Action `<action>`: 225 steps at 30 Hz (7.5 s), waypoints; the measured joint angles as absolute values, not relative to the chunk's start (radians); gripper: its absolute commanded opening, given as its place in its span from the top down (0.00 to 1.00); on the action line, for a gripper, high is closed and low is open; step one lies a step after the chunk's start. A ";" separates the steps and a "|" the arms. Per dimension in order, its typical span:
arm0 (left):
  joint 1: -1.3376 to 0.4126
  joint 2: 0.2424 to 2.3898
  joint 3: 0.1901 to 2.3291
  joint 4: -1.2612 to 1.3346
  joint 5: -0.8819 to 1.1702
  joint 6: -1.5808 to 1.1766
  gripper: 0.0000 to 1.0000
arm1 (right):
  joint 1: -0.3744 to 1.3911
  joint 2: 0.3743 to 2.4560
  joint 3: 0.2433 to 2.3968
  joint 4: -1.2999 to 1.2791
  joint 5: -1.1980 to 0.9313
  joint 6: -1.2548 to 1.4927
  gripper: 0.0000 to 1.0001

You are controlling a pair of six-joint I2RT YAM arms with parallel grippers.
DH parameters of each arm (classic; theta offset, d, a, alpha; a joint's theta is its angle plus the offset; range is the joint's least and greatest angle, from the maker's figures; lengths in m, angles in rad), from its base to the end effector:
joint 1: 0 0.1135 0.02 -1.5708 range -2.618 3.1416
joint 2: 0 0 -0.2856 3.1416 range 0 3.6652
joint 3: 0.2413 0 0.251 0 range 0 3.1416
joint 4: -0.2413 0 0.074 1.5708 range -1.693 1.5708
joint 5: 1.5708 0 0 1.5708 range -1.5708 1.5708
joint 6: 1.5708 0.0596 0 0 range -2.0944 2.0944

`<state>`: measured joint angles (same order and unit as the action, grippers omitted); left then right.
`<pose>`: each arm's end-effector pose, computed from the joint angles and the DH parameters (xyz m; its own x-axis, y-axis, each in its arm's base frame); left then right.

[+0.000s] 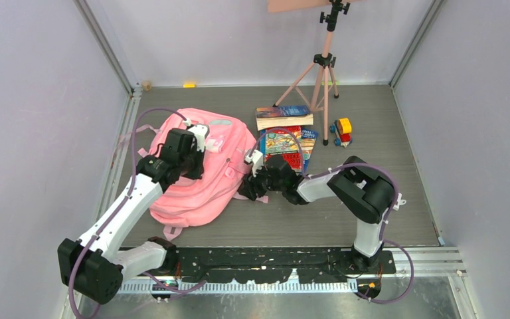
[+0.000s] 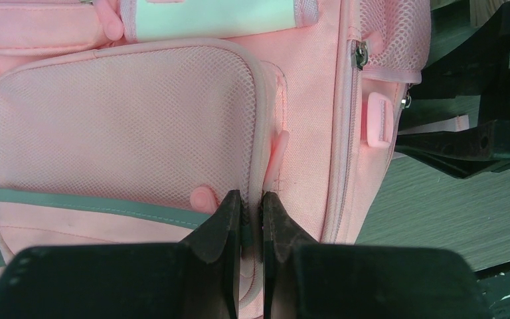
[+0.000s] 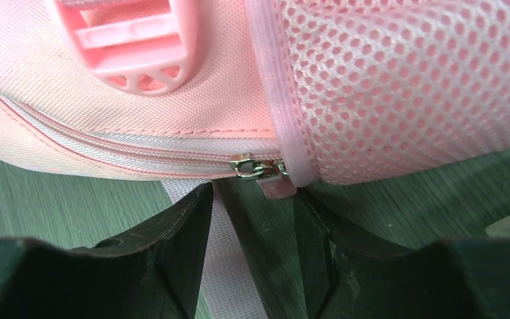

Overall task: Pack the student bag
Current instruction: Unzip the student bag at the center of the board.

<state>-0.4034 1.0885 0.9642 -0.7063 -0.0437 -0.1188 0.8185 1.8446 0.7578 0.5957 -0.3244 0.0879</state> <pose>0.2097 -0.0867 0.2972 -0.7175 0.1775 -0.6735 0.2820 0.9582 -0.0479 0.2450 0.2895 0.1391 -0.3986 -0.3041 -0.8652 -0.8524 0.4710 0.2271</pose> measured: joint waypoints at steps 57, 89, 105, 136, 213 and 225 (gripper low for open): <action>-0.371 1.090 0.960 -0.711 -0.033 -0.128 1.00 | 1.019 1.817 0.850 0.410 -0.198 0.147 0.99; -0.351 1.089 0.959 -0.693 -0.041 -0.138 1.00 | 1.230 1.815 0.981 0.328 -0.123 0.194 0.31; -0.345 1.082 0.947 -0.679 -0.004 -0.141 1.00 | 0.957 1.478 0.805 0.282 0.105 0.721 0.30; -0.374 1.081 0.937 -0.626 0.044 -0.153 1.00 | 0.857 1.925 0.999 0.461 -0.019 0.959 0.99; -0.352 1.376 1.089 -0.535 0.085 -0.428 1.00 | 0.816 1.841 1.029 0.171 -0.341 0.208 0.80; -0.350 1.356 1.064 -0.521 0.079 -0.430 1.00 | 0.847 1.823 0.989 0.194 -0.319 0.289 1.00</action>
